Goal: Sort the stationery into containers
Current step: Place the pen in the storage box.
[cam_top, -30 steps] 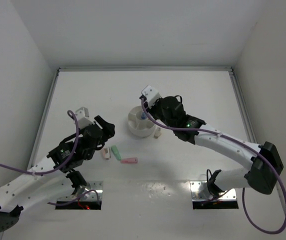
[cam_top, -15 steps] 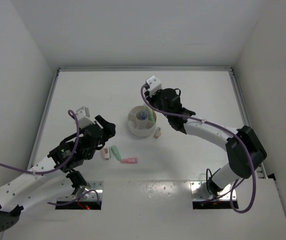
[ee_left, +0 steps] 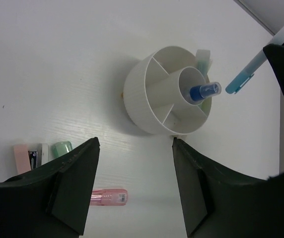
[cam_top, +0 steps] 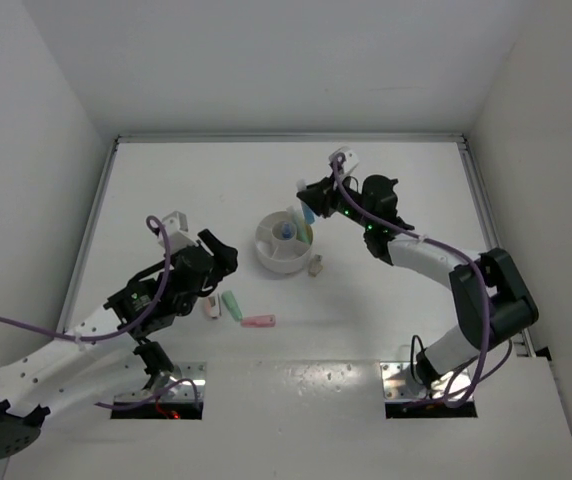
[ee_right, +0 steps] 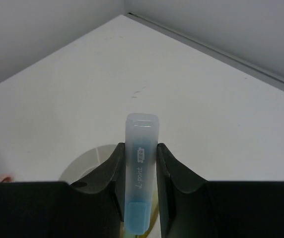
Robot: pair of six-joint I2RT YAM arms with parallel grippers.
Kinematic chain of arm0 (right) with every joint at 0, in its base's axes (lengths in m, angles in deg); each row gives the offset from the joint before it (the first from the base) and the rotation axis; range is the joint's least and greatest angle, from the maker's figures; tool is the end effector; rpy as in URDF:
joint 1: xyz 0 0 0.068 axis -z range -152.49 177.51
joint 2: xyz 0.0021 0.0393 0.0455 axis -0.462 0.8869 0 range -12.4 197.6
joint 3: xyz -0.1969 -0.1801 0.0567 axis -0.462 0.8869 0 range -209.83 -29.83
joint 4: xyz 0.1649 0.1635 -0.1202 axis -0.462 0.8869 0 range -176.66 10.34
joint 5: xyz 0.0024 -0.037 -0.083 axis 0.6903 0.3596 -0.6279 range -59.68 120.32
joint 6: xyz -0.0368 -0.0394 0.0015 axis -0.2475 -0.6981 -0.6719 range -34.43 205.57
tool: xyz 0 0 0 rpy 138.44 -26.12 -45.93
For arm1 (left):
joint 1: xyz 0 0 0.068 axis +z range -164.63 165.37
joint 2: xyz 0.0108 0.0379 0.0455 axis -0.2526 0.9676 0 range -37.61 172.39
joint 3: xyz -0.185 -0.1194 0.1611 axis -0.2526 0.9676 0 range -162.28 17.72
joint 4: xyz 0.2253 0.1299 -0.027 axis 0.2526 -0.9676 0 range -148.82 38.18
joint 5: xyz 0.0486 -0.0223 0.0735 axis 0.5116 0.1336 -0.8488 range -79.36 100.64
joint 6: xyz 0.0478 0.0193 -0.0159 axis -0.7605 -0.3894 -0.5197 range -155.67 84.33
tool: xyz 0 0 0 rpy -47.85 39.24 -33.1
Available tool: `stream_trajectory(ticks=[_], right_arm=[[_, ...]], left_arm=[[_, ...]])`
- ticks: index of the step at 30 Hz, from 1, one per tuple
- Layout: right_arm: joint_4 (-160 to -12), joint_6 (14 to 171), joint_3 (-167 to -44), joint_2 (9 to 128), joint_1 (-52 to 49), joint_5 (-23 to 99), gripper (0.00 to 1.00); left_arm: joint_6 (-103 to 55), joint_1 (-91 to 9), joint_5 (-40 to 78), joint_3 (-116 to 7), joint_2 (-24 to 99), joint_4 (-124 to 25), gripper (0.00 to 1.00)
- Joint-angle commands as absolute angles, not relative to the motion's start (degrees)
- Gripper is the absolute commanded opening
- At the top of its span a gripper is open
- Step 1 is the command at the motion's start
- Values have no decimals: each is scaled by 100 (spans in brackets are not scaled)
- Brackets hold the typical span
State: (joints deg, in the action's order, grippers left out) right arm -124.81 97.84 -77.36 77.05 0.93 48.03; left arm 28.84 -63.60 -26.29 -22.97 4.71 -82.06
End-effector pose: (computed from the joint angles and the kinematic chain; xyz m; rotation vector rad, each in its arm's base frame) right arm 0.3060 0.1653 0.2513 -0.4505 1.6291 0.7667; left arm 0.1202 -0.1054 0.2901 -0.6441 1.9498 -0.5686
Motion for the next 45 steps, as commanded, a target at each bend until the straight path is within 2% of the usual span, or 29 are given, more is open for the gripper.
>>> stream_trajectory(ticks=[1,5,19,37,41,44,45], right_arm=[[-13972,10244,-7554,7733,194,6265,0],[-14142,10244,-7737,8102,396,7169,0],[-15907,11263,-7904,9280,1064,8453,0],[-18983,12134,-7563,10423,1230,9070,0],[-19037,12029,-7404,10361,1231,9070,9],[-19037,12029,-7404,10361,1284,9070,27],[-19037,12029,-7404,10300,1284,9018,39]], left_arm=[[2866,-6324,-2566,-2368,466,-7994,66],[2866,-6324,-2566,-2368,413,-7994,66],[2866,-6324,-2672,-2306,282,-8047,66],[2814,-6324,-2672,-2306,334,-8047,66],[2814,-6324,-2672,-2306,334,-8047,66],[2761,-6272,-2724,-2306,334,-8047,66],[2761,-6271,-2724,-2306,334,-8047,66]])
